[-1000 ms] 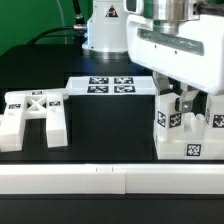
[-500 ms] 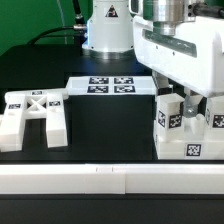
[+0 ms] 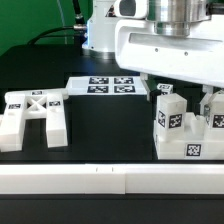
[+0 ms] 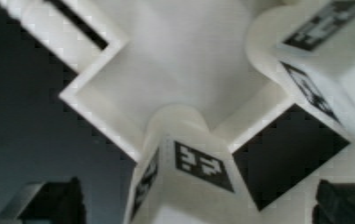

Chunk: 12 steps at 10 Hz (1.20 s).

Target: Assemble chair

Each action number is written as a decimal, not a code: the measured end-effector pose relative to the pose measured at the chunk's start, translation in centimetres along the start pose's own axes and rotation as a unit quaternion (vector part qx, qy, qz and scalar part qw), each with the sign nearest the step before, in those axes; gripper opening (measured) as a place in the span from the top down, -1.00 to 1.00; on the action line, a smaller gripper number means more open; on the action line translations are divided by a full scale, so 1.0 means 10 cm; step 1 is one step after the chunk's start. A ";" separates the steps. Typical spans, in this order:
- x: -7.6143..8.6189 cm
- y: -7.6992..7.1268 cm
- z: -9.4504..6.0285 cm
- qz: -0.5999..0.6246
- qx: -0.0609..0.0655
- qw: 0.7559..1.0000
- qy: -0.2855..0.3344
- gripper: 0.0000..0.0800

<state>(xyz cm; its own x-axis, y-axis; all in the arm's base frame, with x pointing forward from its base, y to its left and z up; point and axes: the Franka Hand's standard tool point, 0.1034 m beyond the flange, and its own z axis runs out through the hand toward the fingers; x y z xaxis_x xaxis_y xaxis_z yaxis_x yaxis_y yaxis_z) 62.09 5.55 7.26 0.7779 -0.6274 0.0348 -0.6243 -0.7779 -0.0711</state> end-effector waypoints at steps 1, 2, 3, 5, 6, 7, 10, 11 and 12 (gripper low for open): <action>0.01 0.01 0.00 -0.042 0.000 0.999 0.000 -0.62; 0.01 0.02 0.00 -0.077 0.000 0.997 0.000 -0.62; 0.02 0.02 0.00 -0.118 -0.001 0.993 0.000 -0.62; 0.02 0.02 0.00 -0.184 -0.002 0.983 0.001 -0.62; 0.03 0.03 0.00 -0.227 -0.006 0.974 0.003 -0.62; 0.04 0.03 0.00 -0.255 -0.007 0.967 0.003 -0.62; 0.06 0.05 0.00 -0.362 -0.012 0.932 0.003 -0.62; 0.09 0.09 -0.01 -0.399 -0.016 0.917 0.003 -0.62; 0.11 0.11 -0.01 -0.439 -0.020 0.898 0.003 -0.62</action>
Offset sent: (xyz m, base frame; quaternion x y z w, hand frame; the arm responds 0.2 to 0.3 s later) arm -0.0012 0.0026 0.0003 -0.0064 0.0045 -0.1989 0.9800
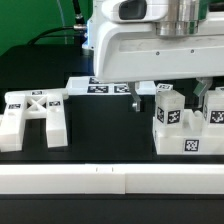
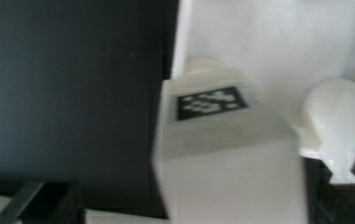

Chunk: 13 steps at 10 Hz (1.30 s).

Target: Assemble chair

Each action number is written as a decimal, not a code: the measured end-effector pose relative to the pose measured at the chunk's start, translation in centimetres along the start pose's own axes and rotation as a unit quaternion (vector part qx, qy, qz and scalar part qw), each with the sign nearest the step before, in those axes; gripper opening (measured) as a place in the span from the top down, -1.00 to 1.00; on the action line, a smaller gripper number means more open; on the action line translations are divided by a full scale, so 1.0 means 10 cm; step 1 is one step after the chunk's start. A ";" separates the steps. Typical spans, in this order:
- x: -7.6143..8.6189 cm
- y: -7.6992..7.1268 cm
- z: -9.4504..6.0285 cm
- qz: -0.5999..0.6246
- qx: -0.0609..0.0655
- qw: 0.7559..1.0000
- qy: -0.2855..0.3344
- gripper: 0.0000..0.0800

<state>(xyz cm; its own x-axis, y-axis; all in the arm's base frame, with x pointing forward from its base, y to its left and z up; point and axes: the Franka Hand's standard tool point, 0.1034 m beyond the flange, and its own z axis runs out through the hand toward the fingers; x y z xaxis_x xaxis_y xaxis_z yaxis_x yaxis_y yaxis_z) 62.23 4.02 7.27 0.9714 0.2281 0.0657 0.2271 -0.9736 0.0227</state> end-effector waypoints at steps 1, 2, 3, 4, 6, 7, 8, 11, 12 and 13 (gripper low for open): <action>0.00 -0.01 0.00 -0.003 0.000 1.000 0.000 -0.62; -0.01 -0.03 0.01 -0.004 0.000 1.000 -0.001 -0.62; -0.03 -0.07 0.00 0.002 0.000 1.000 0.000 -0.62; -0.02 -0.07 -0.01 0.002 0.000 1.000 0.001 -0.62; -0.02 -0.09 0.00 0.021 0.000 1.000 0.001 -0.31; -0.02 -0.08 0.00 0.029 0.000 1.000 0.001 0.04; -0.02 -0.07 0.00 0.029 0.000 1.000 0.001 0.28; -0.02 -0.06 0.00 0.130 0.001 0.992 0.001 0.27; -0.02 -0.04 0.00 0.171 0.002 0.985 0.002 0.27; -0.02 -0.02 0.00 0.219 0.003 0.976 0.002 0.27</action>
Offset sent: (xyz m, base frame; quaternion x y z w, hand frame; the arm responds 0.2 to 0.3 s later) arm -0.0137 0.0066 0.0054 -0.0021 0.0027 0.0104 0.9999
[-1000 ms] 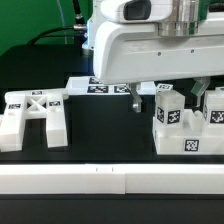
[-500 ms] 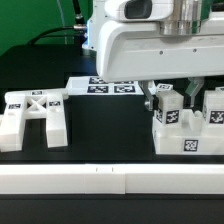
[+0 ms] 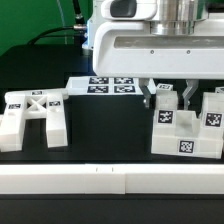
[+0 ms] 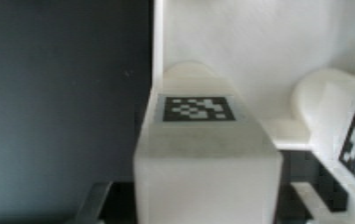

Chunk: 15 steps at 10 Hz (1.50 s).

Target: Assemble chair

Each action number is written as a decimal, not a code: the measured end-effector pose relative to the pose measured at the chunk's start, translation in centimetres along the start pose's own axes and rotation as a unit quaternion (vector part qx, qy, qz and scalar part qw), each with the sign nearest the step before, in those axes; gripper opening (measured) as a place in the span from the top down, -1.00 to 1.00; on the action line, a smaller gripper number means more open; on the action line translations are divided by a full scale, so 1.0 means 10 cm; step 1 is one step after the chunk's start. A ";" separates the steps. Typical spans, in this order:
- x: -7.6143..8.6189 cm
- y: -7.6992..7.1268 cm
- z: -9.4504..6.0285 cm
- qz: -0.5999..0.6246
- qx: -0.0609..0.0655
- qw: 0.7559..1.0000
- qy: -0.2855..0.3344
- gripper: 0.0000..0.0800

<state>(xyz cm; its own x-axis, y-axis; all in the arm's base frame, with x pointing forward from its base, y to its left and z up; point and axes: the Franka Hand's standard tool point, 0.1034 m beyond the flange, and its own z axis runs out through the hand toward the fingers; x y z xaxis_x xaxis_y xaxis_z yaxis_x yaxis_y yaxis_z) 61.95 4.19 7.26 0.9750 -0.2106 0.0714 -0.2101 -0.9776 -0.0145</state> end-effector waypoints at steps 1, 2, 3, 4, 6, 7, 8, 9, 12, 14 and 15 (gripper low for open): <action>0.01 0.03 0.00 0.032 -0.001 1.000 0.000 0.27; 0.02 0.06 0.00 0.065 -0.002 0.998 0.001 0.27; 0.02 0.06 0.00 0.082 -0.002 0.997 0.001 0.27; 0.01 0.07 0.00 0.085 -0.003 0.996 0.000 0.25; 0.02 0.07 0.00 0.082 -0.002 0.997 0.001 -0.19; 0.01 0.10 -0.06 0.071 0.000 0.997 0.003 -0.47; -0.04 0.10 -0.11 0.066 0.002 0.998 0.005 -0.47; -0.11 0.10 -0.12 0.058 0.003 0.998 0.004 -0.59; -0.15 0.10 -0.13 0.058 0.003 0.998 0.002 -0.62; -0.16 0.10 -0.13 0.058 0.003 0.998 0.002 -0.62; -0.20 0.07 -0.10 0.056 0.004 0.998 0.008 -0.62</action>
Offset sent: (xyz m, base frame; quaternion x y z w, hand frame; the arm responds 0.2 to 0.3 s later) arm 0.0000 0.0000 0.0000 0.0000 0.0000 0.1296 0.9916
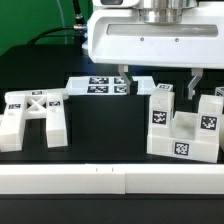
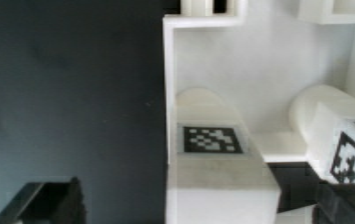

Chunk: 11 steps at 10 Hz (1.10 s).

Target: Assemble chair

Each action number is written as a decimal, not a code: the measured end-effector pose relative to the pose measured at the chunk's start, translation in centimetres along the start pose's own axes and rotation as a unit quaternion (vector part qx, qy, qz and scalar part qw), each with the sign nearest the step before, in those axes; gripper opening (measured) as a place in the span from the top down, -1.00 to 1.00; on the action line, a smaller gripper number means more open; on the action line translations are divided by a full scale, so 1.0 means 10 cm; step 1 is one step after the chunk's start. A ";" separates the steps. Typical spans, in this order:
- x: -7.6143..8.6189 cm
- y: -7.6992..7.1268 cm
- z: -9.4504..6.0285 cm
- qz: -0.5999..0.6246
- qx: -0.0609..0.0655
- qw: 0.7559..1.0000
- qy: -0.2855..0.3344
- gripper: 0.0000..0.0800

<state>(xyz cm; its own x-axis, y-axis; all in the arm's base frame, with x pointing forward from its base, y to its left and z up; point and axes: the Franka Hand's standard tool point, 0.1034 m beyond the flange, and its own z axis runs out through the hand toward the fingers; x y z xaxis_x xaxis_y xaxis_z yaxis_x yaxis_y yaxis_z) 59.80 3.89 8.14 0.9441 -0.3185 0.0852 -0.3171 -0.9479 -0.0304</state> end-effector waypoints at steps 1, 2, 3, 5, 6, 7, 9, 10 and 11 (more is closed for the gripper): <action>-0.09 -0.01 0.03 -0.004 -0.001 1.000 0.000 -0.62; -0.18 -0.03 0.07 -0.005 -0.002 1.000 0.000 -0.62; -0.24 -0.04 0.14 -0.007 -0.005 1.000 0.002 -0.62; -0.27 0.01 0.27 -0.009 -0.010 1.000 0.003 -0.62; -0.30 0.03 0.33 -0.009 -0.014 1.000 -0.001 -0.62; -0.30 0.05 0.37 -0.009 -0.016 1.000 -0.002 -0.62; -0.33 0.09 0.50 -0.009 -0.022 1.000 -0.005 -0.62; -0.32 0.09 0.54 -0.010 -0.024 1.000 -0.006 -0.62; -0.32 0.10 0.58 -0.011 -0.026 1.000 -0.008 -0.62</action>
Offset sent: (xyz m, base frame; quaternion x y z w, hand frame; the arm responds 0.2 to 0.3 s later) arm -0.0152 0.0008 -0.0206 -0.0180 0.0254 0.0000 0.9995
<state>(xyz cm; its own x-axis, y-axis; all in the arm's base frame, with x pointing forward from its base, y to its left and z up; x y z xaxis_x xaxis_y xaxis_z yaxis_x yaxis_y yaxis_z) 56.98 4.02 2.04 0.9517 -0.2988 0.0703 -0.3010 -0.9534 0.0231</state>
